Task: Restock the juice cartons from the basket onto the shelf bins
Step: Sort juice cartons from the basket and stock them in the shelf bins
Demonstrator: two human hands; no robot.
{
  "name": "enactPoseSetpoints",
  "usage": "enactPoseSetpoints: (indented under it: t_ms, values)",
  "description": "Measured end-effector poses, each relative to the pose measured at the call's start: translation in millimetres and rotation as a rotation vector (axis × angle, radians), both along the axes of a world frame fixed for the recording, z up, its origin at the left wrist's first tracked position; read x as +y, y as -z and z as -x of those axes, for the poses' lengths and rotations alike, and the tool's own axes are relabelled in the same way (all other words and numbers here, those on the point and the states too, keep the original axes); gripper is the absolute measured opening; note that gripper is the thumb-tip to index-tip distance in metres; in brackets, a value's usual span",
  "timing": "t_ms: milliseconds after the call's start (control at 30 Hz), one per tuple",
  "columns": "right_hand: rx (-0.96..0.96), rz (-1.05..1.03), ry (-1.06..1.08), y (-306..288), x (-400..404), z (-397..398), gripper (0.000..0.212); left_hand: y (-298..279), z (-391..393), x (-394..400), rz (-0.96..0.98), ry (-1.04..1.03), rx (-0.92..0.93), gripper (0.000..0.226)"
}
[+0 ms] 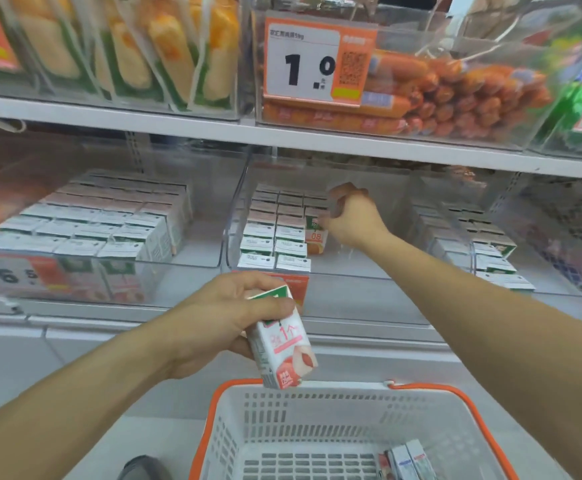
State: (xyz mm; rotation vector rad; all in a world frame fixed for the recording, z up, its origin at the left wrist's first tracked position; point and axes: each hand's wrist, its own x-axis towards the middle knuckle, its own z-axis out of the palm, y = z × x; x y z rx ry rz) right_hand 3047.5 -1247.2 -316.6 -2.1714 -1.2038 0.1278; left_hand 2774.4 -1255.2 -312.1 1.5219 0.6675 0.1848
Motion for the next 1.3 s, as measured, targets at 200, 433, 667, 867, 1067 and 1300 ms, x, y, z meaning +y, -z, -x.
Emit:
enactPoseSetpoints:
  t_ms: [200, 433, 667, 867, 1067, 1300]
  values:
    - [-0.130, 0.065, -0.469, 6.0, -65.5, 57.6, 0.041, -5.2, 25.4, 3.1, -0.005, 0.194, 0.090, 0.045]
    - [-0.286, 0.111, -0.345, 29.6, -64.9, 71.4, 0.061, -29.2, 61.0, 23.2, -0.264, 0.011, -0.113, 0.046]
    - [-0.348, 0.104, -0.329, 34.8, -64.0, 72.3, 0.059, -59.4, 68.7, 99.0, -0.777, -0.324, -0.094, 0.045]
    - [-0.287, 0.133, -0.275, 28.3, -62.6, 77.4, 0.056, -34.8, 16.3, 175.5, -1.064, -0.263, 0.052, 0.048]
    - [-0.326, 0.170, -0.236, 23.8, -65.1, 84.6, 0.057, 3.4, -47.6, 255.1, -0.987, -0.291, 0.217, 0.046]
    - [-0.316, 0.225, -0.201, 17.7, -64.1, 88.7, 0.061, 21.3, -72.8, 279.2, -1.360, -0.191, 0.525, 0.037]
